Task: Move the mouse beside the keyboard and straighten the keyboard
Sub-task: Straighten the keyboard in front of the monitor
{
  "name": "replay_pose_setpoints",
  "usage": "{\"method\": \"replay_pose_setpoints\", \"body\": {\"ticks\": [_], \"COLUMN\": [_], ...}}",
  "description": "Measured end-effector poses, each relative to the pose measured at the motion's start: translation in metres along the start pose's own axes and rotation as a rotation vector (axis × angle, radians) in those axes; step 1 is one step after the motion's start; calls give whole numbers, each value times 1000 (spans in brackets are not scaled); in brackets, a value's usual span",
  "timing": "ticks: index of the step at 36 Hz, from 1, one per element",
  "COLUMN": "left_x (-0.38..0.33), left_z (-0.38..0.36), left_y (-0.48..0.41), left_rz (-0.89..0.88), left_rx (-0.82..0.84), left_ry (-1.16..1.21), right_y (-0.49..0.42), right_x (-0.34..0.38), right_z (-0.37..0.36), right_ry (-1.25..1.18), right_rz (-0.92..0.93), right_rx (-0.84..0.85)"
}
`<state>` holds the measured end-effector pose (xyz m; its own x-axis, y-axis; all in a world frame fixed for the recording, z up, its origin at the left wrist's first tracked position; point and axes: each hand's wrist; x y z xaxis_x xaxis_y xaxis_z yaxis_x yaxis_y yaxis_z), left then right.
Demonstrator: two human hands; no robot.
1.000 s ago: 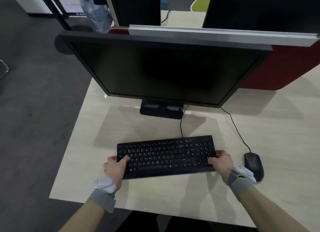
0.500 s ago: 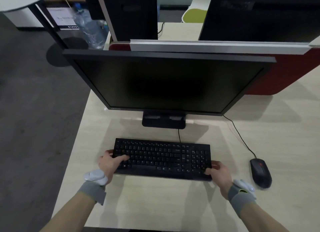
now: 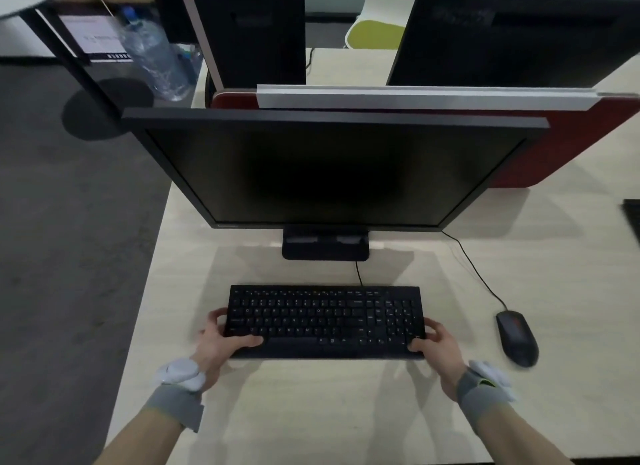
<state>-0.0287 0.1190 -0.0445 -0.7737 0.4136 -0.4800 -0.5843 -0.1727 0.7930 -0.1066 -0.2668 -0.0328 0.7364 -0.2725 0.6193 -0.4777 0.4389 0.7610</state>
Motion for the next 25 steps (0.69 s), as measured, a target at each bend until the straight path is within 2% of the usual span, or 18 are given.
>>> {"method": "replay_pose_setpoints", "body": {"ticks": [17, 22, 25], "left_x": [21, 22, 15], "left_z": [7, 3, 6], "left_y": [-22, -19, -8], "left_rz": [-9, -28, -45], "left_rx": [48, 20, 44], "left_ry": [-33, -84, -141], "right_y": [0, 0, 3], "right_x": [3, 3, 3], "right_z": [-5, -6, -8], "right_ry": [1, 76, 216], "right_rz": [-53, -43, -37], "right_rx": [-44, -61, -80]}}
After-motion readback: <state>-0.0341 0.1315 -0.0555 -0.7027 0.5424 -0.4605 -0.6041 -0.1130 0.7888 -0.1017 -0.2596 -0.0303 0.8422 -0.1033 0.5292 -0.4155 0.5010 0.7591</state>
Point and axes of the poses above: each hand's wrist, its own y-axis away from the middle knuckle, its own z-axis out of the back of the hand, x = y × z, and after that the axes turned 12 degrees about -y, right-handed
